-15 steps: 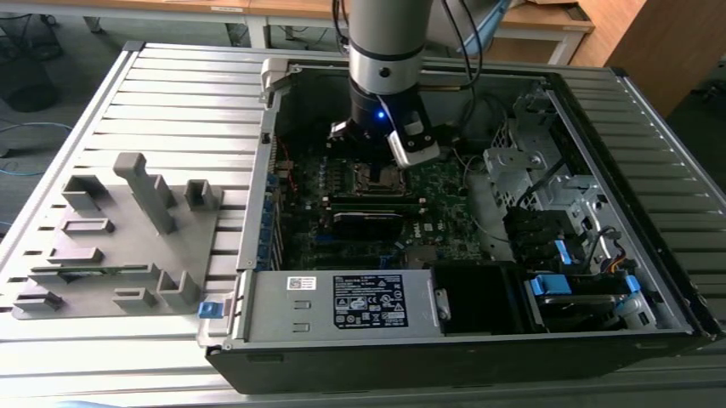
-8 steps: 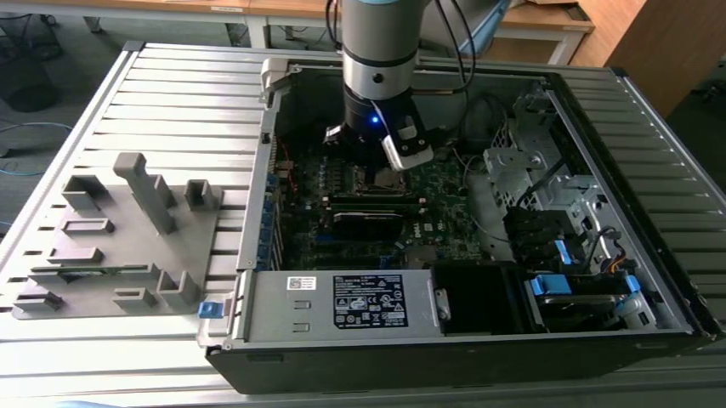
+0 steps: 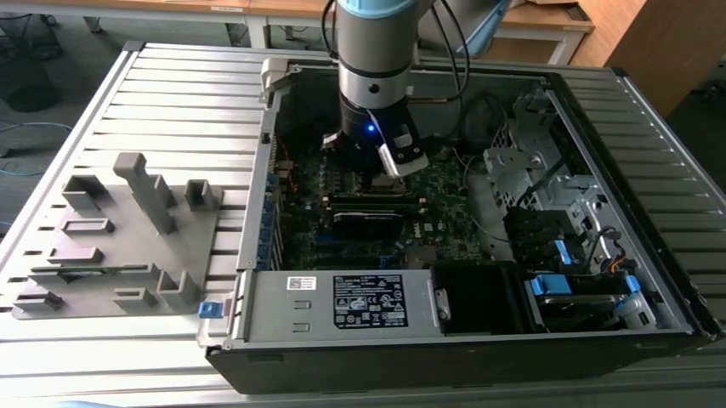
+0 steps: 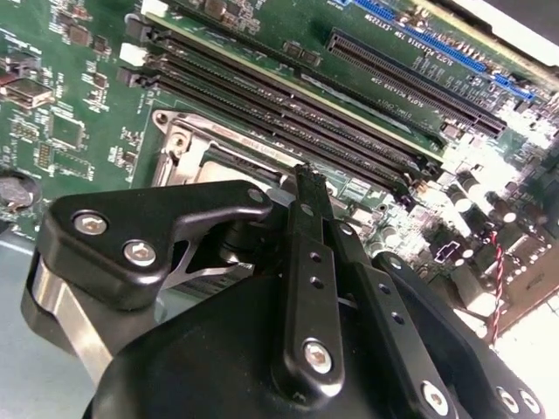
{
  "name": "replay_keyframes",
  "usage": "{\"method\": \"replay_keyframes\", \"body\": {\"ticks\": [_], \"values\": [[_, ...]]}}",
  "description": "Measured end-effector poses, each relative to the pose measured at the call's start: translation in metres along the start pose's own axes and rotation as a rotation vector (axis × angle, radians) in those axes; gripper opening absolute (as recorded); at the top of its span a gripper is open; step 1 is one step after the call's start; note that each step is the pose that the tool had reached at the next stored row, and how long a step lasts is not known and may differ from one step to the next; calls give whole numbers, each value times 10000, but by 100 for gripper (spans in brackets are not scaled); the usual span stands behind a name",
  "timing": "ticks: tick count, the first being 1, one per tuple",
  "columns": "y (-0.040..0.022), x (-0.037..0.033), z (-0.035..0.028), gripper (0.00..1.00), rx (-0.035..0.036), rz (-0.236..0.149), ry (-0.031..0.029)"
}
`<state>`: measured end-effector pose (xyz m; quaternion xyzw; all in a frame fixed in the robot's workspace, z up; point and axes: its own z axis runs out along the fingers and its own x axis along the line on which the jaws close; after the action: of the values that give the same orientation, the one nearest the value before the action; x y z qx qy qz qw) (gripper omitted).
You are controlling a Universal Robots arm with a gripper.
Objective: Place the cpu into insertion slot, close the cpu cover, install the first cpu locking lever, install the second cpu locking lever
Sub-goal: 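Install the second cpu locking lever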
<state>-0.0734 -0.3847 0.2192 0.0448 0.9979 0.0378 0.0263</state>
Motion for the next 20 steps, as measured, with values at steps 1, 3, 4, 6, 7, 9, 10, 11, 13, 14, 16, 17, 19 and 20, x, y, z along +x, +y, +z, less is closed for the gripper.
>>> {"method": "replay_keyframes", "body": {"ticks": [1,3,4,6,7,9,10,11,13,14,16,17,19,20], "values": [[-2,7,8,11,4,-12,1],[-5,19,26,11,8,-26,5],[-6,31,36,11,10,-32,5],[-11,50,56,11,11,-42,6],[-12,54,63,11,11,-46,7],[-14,64,75,11,11,-50,7],[-14,65,80,11,11,-50,7],[-15,66,82,11,12,-51,8],[-15,67,82,11,14,-52,9],[-14,67,82,11,14,-51,8],[-14,69,83,11,12,-50,6],[-15,73,83,11,11,-49,5],[-19,87,83,11,11,-51,6],[-20,92,82,11,12,-50,7]]}}
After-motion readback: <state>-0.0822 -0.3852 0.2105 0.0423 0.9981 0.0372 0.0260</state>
